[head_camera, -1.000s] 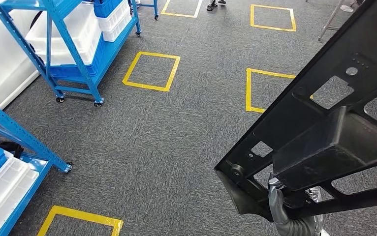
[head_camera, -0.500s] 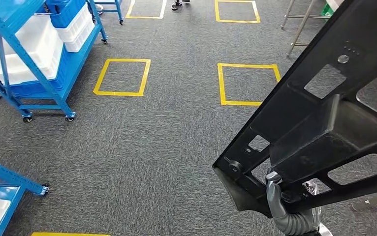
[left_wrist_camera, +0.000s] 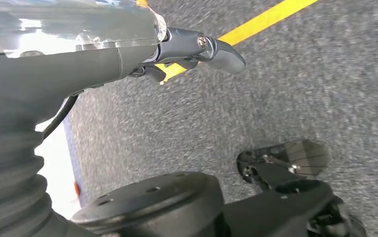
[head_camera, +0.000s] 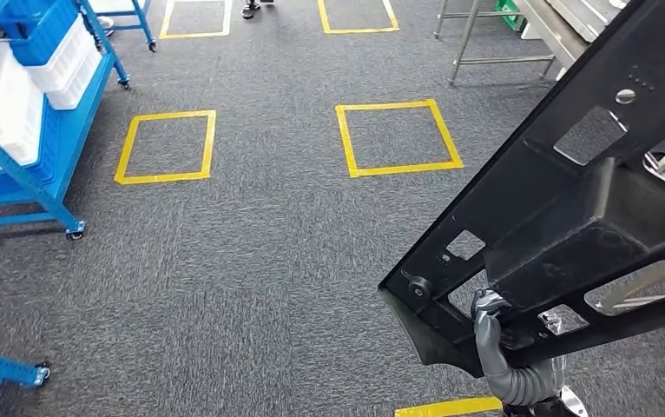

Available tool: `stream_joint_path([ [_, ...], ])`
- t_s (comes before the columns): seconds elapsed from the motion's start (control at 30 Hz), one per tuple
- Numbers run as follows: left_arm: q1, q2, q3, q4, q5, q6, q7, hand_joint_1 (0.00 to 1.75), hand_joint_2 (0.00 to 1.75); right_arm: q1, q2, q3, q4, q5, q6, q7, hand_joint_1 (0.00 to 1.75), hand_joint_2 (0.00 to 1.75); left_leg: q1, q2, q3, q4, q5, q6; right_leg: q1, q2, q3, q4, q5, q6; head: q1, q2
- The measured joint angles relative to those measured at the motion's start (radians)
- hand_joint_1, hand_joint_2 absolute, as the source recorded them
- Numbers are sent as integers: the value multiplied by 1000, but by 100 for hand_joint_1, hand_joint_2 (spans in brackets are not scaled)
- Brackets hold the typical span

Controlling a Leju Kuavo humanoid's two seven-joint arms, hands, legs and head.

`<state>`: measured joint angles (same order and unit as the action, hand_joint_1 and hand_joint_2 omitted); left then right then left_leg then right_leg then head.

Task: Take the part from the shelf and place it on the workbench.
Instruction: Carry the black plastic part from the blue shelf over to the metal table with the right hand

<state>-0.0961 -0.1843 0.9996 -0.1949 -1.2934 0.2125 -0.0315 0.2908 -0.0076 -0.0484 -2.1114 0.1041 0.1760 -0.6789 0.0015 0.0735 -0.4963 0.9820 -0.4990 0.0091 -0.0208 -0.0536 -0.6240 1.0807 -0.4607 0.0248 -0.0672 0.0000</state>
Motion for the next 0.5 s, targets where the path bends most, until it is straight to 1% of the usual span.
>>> stream_joint_path([
  [0.03,-2,0,0,0,-2,1,-2,0,175,-5,1,-1,4,0,1,-3,175,175,-3,7,2,2,-4,-5,4,-16,19,-38,8,-7,0,0],
  [0.07,-4,0,0,0,-4,0,-3,0,175,-8,3,-2,8,1,0,-5,175,175,-6,15,4,3,-7,-11,8,-24,25,-53,6,-14,0,0],
  [0.1,-6,0,0,0,-6,0,-3,0,175,-10,5,-3,10,3,-2,-6,175,175,-8,23,6,3,-10,-15,12,-15,23,-54,5,-22,0,0],
  [0.13,-10,0,0,0,-8,0,-3,0,175,-11,6,-5,11,5,-3,-7,175,175,-8,32,9,2,-12,-21,12,-3,23,-54,5,-28,0,0],
  [0.17,-13,0,0,0,-10,-1,-2,0,175,-11,8,-6,12,6,-5,-7,175,175,-5,29,10,7,-19,-27,11,7,24,-57,6,-34,0,0],
  [0.2,-16,0,0,0,-11,-1,-2,0,175,-12,9,-6,13,7,-6,-7,175,175,-3,14,3,29,-35,-31,9,18,26,-60,8,-41,0,0],
  [0.23,-17,0,0,0,-12,-1,-2,0,175,-14,10,-7,13,8,-7,-7,175,175,0,-8,-15,72,-62,-35,8,29,28,-63,9,-48,0,0],
  [0.27,-17,0,0,0,-12,-1,-2,0,175,-16,12,-7,13,8,-7,-7,175,175,3,-36,-45,138,-96,-37,8,40,28,-64,9,-53,0,0],
  [0.3,-16,0,0,0,-11,-2,-2,0,175,-17,14,-7,13,8,-8,-7,175,175,3,-53,-83,215,-129,-38,10,52,28,-63,9,-56,0,0],
  [0.33,-16,0,0,0,-11,-2,-2,0,175,-18,16,-7,14,8,-8,-7,175,175,3,-61,-117,279,-150,-39,12,65,28,-63,9,-58,0,0],
  [0.37,-16,0,0,0,-10,-2,-2,0,175,-17,17,-7,15,9,-9,-7,175,175,3,-65,-137,313,-152,-38,13,78,28,-62,9,-58,0,0],
  [0.4,-17,0,0,0,-10,-3,-1,0,175,-17,17,-7,16,11,-11,-6,175,175,3,-67,-138,305,-131,-35,15,92,29,-61,9,-58,0,0],
  [0.43,-19,0,0,0,-11,-4,0,0,175,-17,18,-7,17,14,-13,-4,175,175,3,-70,-121,258,-95,-31,16,105,31,-60,9,-58,0,0],
  [0.47,-18,0,0,0,-13,-5,2,0,175,-16,20,-8,17,18,-17,-2,175,175,3,-82,-92,187,-52,-26,16,118,32,-59,9,-58,0,0],
  [0.5,-16,1,0,0,-14,-6,3,0,175,-15,21,-9,17,22,-20,1,175,175,3,-103,-64,117,-21,-20,18,131,31,-56,9,-56,0,0],
])
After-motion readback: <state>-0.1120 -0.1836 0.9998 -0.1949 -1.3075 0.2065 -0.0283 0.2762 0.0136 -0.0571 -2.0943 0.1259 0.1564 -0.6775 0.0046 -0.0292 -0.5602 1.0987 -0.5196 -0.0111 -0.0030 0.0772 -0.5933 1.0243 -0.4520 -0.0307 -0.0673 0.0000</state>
